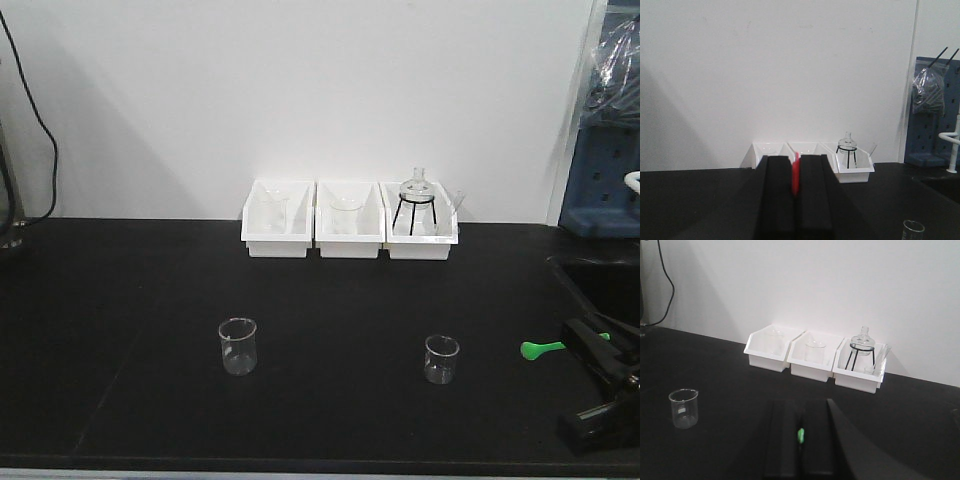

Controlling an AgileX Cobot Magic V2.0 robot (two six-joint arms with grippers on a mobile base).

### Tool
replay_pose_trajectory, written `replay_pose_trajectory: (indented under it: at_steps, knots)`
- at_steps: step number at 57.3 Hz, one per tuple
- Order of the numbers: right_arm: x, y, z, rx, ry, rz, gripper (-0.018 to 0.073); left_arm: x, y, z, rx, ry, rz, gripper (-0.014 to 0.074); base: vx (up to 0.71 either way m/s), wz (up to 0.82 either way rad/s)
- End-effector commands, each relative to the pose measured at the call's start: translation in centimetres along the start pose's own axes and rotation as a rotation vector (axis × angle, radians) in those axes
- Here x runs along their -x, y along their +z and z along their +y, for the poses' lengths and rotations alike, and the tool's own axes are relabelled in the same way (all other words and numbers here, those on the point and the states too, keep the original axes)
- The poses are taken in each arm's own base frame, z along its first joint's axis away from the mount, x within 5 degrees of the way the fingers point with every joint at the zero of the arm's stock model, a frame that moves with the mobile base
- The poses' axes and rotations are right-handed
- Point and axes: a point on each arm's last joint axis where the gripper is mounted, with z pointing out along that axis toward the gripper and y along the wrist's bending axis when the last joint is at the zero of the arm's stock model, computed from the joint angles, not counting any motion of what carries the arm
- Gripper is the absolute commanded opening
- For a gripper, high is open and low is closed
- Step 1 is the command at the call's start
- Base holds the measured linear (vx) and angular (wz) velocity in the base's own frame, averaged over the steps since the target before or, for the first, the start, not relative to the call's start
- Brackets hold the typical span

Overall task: Sort red and green spoons into left cabinet
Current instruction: 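Raise both held spoons and back away from the bench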

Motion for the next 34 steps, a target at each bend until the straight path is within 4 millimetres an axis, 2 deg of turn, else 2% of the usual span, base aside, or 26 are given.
replay_pose_trajectory:
  at_steps: [1, 34]
  knots:
    - [1.85, -0.16, 0.11, 0.017, 0.000, -0.109, -0.0004, 1.35, 0.05, -0.52, -0.046, -0.021, -0.074, -0.0006, -0.28, 0.03]
    - [1.85, -0.16, 0.11, 0.017, 0.000, -0.109, -0.0004, 1.35, 0.05, -0.52, -0.046, -0.021, -0.074, -0.0006, -0.29, 0.04]
